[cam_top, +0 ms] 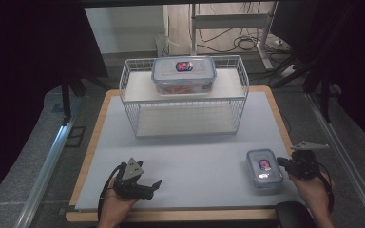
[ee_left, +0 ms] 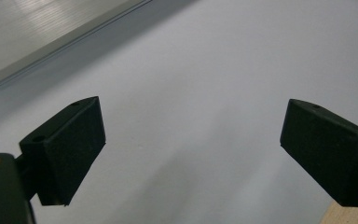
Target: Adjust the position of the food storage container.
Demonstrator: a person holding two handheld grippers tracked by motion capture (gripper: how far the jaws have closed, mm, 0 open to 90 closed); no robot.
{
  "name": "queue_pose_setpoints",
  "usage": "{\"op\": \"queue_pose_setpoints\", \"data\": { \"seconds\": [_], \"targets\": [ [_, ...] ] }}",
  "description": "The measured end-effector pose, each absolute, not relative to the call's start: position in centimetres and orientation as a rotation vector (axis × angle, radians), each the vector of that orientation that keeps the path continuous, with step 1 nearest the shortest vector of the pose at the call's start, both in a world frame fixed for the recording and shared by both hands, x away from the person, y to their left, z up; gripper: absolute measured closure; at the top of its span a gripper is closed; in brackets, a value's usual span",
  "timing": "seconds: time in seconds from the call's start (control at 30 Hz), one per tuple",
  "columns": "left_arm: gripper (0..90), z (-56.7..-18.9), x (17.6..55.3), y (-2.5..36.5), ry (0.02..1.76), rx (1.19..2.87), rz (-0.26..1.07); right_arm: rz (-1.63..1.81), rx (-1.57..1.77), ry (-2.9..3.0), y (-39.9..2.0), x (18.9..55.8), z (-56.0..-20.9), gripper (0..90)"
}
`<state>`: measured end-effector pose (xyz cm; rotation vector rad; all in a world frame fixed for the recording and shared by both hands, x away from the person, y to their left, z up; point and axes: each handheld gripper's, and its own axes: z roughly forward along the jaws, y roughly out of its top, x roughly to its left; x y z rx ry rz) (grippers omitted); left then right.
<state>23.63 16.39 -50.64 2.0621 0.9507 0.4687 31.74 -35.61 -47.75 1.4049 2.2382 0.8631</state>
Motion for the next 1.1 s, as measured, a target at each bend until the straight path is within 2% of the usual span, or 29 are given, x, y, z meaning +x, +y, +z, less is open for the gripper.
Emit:
{"op": "queue_pose_setpoints", "data": {
  "seconds": [0.47,0.8,0.93,1.1],
  "targets": [
    [6.6,-50.7,23.6,16.2,0.945,2.074,0.469,0.927,1.306,2.364,-30.4,32.8,-48.2,88.9],
    [6.6,-50.7,23.7,16.0,0.945,2.080,0.467,0.968,1.127,2.482,-24.1,34.0,-48.8,89.0],
    [6.6,-50.7,23.7,16.0,0.947,2.085,0.474,0.976,1.103,2.502,-23.9,34.1,-48.8,87.5],
    [6.7,-50.6,23.6,16.3,0.962,2.061,0.484,0.986,1.119,2.462,-26.0,32.6,-48.2,87.6]
  ]
}}
